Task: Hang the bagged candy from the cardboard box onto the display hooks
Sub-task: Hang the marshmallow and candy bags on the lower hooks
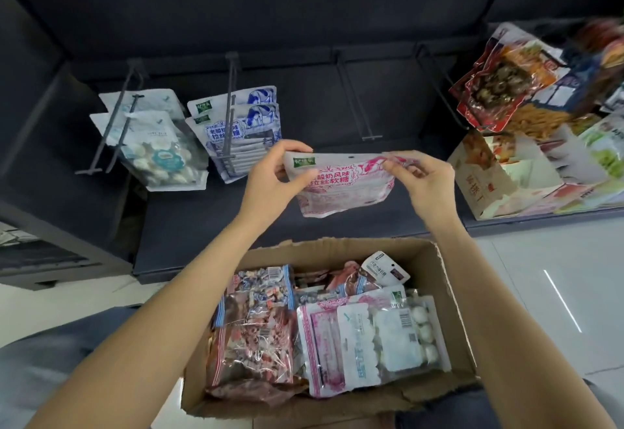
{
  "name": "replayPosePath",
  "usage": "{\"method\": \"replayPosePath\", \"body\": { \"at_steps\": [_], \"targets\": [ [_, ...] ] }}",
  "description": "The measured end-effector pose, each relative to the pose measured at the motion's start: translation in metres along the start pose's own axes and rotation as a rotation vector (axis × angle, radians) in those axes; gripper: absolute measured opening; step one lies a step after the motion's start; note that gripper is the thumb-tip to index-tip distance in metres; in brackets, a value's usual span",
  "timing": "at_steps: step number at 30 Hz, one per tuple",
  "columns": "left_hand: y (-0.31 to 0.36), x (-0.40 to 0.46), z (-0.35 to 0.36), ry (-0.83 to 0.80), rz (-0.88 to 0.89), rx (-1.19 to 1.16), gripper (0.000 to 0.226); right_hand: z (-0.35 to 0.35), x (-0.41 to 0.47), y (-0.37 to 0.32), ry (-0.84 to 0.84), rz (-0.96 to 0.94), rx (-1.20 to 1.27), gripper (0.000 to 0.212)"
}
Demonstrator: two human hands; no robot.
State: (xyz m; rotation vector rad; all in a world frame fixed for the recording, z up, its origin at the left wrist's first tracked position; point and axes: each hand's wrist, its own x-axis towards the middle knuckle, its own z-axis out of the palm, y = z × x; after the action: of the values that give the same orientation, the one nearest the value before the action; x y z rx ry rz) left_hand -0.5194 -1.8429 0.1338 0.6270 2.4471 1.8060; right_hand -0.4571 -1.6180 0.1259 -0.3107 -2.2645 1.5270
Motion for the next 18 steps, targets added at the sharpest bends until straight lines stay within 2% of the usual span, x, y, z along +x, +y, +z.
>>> {"method": "replayPosePath", "body": {
  "at_steps": [3,6,12,15,18],
  "targets": [
    [-0.018,0.022,0.018,-0.047,0.024,0.192,0.019,-0.002,0.013,0.032,0.011,0.044,-0.038,0.013],
    [-0.038,0.048,0.037,-0.047,-0.095,0.25,0.01,0.0,0.027,0.052,-0.02,0.167,-0.067,0.007],
    [-0.043,0.093,0.061,0.087,-0.207,0.256,0.012,0.012,0.082,0.064,0.094,0.361,0.044,0.038],
    [-0.05,0.102,0.068,0.106,-0.244,0.292,0.017,0.017,0.098,0.067,0.094,0.406,0.007,0.039],
    [-0.052,0.104,0.068,0.091,-0.252,0.247,0.009,0.015,0.097,0.067,0.118,0.41,0.025,0.038]
  ]
}}
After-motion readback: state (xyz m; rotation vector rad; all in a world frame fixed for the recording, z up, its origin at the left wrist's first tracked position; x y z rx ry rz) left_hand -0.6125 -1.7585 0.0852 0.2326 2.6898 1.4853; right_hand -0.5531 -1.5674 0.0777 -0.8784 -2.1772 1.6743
